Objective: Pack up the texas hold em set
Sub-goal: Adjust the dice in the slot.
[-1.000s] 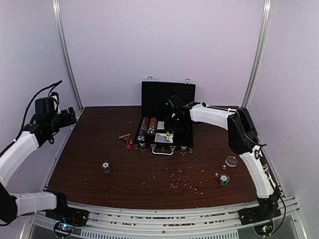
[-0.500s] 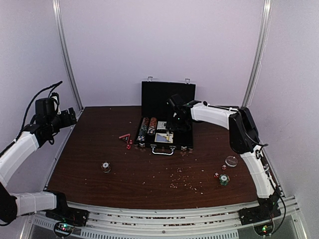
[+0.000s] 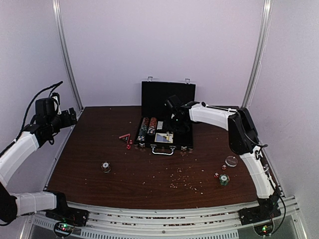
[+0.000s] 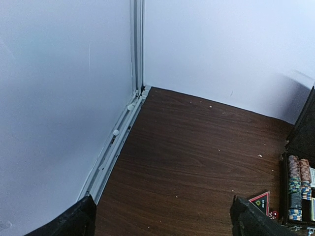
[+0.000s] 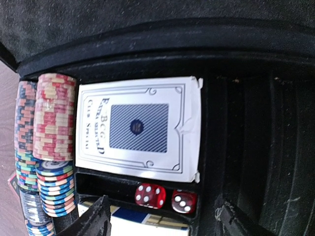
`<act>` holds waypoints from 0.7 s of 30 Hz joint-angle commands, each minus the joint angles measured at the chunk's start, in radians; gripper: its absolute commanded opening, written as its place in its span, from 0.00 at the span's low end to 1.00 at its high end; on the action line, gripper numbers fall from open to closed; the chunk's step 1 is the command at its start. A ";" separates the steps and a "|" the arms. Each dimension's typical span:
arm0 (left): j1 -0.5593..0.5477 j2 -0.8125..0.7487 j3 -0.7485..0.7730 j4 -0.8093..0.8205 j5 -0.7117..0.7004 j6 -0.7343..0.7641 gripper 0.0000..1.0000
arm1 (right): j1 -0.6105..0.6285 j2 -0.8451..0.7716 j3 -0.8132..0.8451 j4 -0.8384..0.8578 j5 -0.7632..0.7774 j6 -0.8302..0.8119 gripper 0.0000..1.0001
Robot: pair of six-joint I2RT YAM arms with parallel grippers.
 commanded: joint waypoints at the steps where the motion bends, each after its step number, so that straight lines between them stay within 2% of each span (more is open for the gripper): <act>1: -0.003 0.004 -0.010 0.017 0.014 -0.009 0.98 | 0.006 0.040 0.025 -0.042 0.036 0.015 0.72; 21: -0.004 -0.007 -0.014 0.016 0.008 -0.012 0.98 | 0.006 0.130 0.082 -0.147 0.112 0.079 0.67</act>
